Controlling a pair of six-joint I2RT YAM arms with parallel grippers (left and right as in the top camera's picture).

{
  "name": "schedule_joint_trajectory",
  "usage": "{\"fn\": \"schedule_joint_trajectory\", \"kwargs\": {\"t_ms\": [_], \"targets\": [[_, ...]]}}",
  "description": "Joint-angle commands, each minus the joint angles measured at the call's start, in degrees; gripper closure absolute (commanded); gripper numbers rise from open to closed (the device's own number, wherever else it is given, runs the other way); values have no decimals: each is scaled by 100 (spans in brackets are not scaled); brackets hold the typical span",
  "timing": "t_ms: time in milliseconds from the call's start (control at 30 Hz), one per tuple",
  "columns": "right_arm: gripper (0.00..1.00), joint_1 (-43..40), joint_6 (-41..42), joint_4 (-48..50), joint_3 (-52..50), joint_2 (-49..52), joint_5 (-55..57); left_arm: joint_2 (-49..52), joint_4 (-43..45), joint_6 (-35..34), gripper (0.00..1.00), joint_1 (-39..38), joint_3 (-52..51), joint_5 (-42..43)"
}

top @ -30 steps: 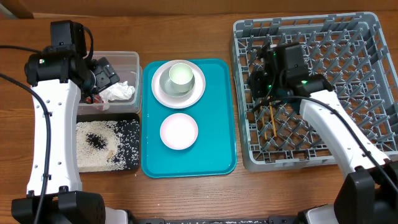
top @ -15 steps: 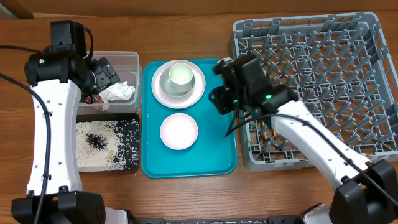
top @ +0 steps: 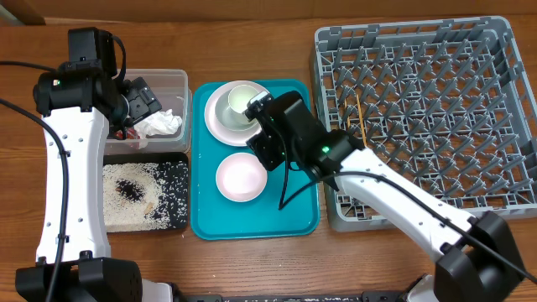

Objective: Sort waste into correct bins and load items into the dishwasher
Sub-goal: 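Move the right gripper over the white cup on the teal tray, then lower the right gripper into the white cup and grasp its rim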

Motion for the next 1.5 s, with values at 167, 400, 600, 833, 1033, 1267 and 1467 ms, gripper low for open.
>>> {"fn": "schedule_joint_trajectory", "kwargs": {"t_ms": [167, 400, 600, 833, 1033, 1267, 1467], "targets": [[59, -164, -24, -1248, 2253, 562, 98, 33, 7, 44, 0, 20, 83, -35], [59, -164, -24, -1637, 3342, 1357, 81, 33, 7, 44, 0, 20, 83, -37], [61, -162, -72, -1215, 3342, 2026, 83, 33, 7, 44, 0, 20, 85, -35], [58, -162, -315, -767, 3342, 2503, 79, 33, 7, 44, 0, 20, 83, -37], [58, -162, -391, -754, 3340, 2699, 79, 33, 7, 44, 0, 20, 83, -37], [58, -157, -393, -660, 3318, 3012, 105, 33, 7, 44, 0, 20, 85, -37], [59, -164, -391, -638, 3318, 3077, 103, 33, 7, 44, 0, 20, 83, -37]]}}
